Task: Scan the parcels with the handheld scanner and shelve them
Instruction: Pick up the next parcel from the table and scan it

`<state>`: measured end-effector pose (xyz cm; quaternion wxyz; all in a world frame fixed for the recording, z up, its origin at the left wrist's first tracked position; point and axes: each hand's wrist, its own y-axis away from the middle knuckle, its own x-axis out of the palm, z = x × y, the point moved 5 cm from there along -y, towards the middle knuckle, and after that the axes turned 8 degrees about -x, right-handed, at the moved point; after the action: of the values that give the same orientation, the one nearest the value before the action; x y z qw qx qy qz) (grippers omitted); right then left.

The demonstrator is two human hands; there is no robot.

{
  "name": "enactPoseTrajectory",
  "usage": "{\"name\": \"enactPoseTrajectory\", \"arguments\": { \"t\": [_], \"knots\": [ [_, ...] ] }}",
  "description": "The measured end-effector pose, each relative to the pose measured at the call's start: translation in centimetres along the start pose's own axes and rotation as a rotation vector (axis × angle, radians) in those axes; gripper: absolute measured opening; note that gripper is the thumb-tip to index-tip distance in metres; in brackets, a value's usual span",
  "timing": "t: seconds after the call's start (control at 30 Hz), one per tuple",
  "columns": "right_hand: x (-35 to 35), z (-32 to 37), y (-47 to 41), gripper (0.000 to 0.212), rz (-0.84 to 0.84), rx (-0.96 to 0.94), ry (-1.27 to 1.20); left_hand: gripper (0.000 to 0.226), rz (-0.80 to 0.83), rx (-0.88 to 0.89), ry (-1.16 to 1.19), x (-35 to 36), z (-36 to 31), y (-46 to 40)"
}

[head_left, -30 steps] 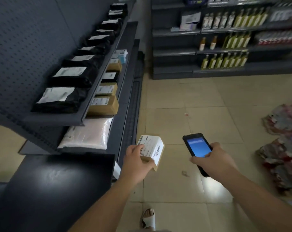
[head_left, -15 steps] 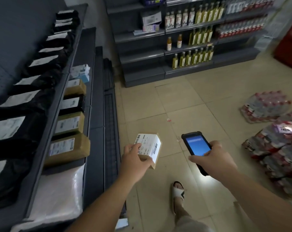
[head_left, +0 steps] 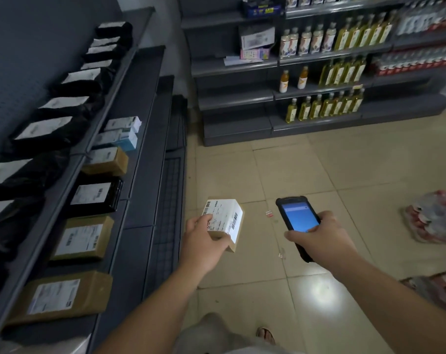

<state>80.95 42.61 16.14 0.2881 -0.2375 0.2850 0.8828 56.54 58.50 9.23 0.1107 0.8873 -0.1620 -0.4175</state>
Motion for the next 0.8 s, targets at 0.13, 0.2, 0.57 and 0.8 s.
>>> {"name": "enactPoseTrajectory", "arguments": {
  "t": [0.13, 0.2, 0.57, 0.8],
  "knots": [
    [1.0, 3.9, -7.7, 0.057, 0.029, -0.023, 0.004, 0.074, -0.036, -0.033, 0.026, -0.7, -2.3, -7.0],
    [2.0, 6.3, -12.0, 0.056, 0.039, -0.030, 0.004, 0.075, -0.046, -0.039, 0.035, -1.3, -3.3, -11.5],
    [6.4, 20.5, -30.6, 0.057, 0.052, -0.086, 0.033, 0.076, -0.064, -0.033, 0.010, -6.3, -11.1, -32.6],
    [7.8, 24.8, -42.4, 0.060, 0.085, -0.087, 0.057, 0.075, -0.068, -0.051, -0.013, -6.2, -16.4, -44.5]
  ]
}}
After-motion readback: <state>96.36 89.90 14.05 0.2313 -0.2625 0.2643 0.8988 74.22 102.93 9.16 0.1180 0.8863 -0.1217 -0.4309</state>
